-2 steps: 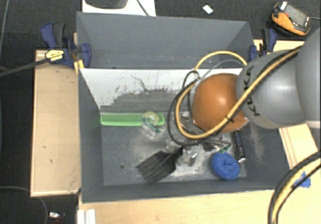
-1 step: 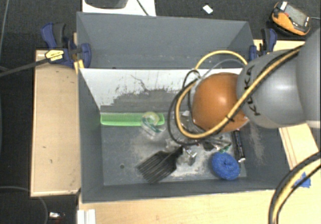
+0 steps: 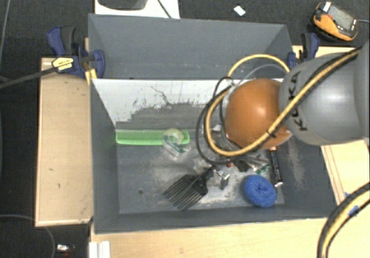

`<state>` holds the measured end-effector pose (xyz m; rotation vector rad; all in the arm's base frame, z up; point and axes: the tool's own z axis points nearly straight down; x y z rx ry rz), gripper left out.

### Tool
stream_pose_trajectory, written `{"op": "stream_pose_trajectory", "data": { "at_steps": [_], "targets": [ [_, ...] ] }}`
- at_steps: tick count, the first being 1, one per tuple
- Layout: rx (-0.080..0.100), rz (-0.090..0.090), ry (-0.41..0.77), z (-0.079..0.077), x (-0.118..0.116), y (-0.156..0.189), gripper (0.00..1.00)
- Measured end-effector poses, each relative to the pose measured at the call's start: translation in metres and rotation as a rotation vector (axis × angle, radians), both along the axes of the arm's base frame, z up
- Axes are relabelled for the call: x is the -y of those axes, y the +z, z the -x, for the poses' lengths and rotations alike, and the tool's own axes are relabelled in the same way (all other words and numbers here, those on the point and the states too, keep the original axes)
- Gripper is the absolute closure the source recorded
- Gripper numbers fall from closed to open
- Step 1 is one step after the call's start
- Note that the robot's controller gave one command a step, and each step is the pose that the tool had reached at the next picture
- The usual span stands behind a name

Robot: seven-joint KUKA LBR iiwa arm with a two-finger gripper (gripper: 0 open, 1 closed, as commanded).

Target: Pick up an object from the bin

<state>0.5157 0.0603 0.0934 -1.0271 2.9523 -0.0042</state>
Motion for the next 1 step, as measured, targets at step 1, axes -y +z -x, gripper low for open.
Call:
{"op": "stream_pose_trajectory", "data": {
  "at_steps": [1],
  "targets": [
    [0.007,-0.001,-0.004,-0.0017,-0.0005,0.0240,1.00]
  ]
}}
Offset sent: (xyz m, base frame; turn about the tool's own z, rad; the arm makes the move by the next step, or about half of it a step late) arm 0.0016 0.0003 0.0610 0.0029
